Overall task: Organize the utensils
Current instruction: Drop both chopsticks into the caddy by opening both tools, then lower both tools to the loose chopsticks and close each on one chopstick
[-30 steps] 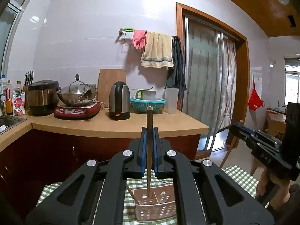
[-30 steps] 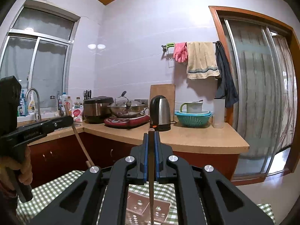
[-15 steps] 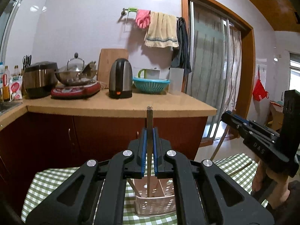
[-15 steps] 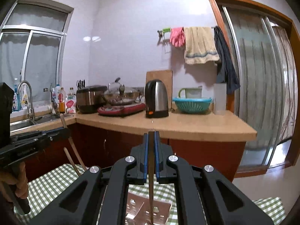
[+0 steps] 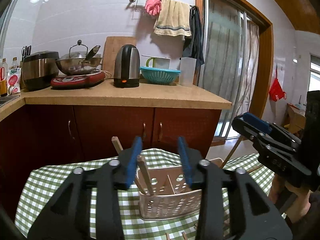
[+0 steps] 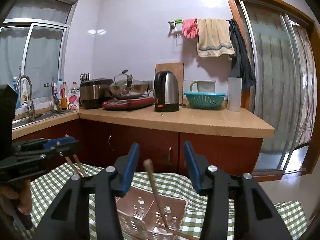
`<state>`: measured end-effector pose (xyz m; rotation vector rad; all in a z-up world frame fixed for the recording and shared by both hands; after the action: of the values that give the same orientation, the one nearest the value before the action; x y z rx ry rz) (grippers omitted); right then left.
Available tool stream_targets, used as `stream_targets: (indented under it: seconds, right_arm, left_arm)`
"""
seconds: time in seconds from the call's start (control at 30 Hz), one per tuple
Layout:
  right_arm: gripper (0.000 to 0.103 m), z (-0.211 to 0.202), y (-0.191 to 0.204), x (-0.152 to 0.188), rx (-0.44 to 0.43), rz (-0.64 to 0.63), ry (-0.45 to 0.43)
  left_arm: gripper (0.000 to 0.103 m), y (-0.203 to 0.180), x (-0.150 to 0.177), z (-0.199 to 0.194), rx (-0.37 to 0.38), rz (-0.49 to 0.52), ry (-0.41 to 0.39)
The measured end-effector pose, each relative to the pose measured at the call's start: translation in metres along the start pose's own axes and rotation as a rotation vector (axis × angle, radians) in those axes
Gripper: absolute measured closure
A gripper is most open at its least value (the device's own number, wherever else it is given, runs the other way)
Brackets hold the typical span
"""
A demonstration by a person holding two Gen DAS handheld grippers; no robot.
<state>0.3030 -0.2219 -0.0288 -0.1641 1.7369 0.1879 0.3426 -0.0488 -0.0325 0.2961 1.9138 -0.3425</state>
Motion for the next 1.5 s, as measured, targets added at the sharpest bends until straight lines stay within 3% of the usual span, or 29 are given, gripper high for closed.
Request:
stream_targets:
  seconds: [0.23, 0.4, 0.67, 1.0, 1.5]
  right_arm:
    - [0.046, -0.039, 0.001, -0.011, -0.002, 0.003, -0.041]
    - [0.046, -0.075, -0.003, -0.001, 0.020, 0.004, -0.044]
    - [0.046, -0.112, -0.009, 0.038, 0.063, 0.028, 0.010]
    - [0.046, -0.138, -0.011, 0.109, 0.073, 0.072, 0.128]
    - [0.069, -0.162, 0.003, 0.228, 0.015, 0.085, 0.381]
  left_arm:
    - [0.039, -0.013, 0.002, -0.016, -0.003, 0.022, -0.021]
    - [0.034, -0.026, 0.007, -0.034, -0.001, 0.049, -0.031]
    - [0.033, -0.039, 0.032, -0.070, -0.010, 0.042, -0.025]
    - [0.033, -0.043, 0.099, -0.101, -0.079, 0.047, 0.048]
    - [0.033, -0.032, 0.204, -0.125, -0.160, 0.010, 0.221]
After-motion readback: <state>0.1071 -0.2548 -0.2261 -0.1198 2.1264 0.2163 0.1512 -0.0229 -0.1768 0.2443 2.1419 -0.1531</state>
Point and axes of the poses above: each gripper's, at about its wrist camera, not at the fingertips, and z roughly the way its jaws point, y to its left, x to its underside, the point moved 8 cm from there along z, roughly the way its jaws point, and after that the axes turned 1 degree about x, right-handed, at the moved point
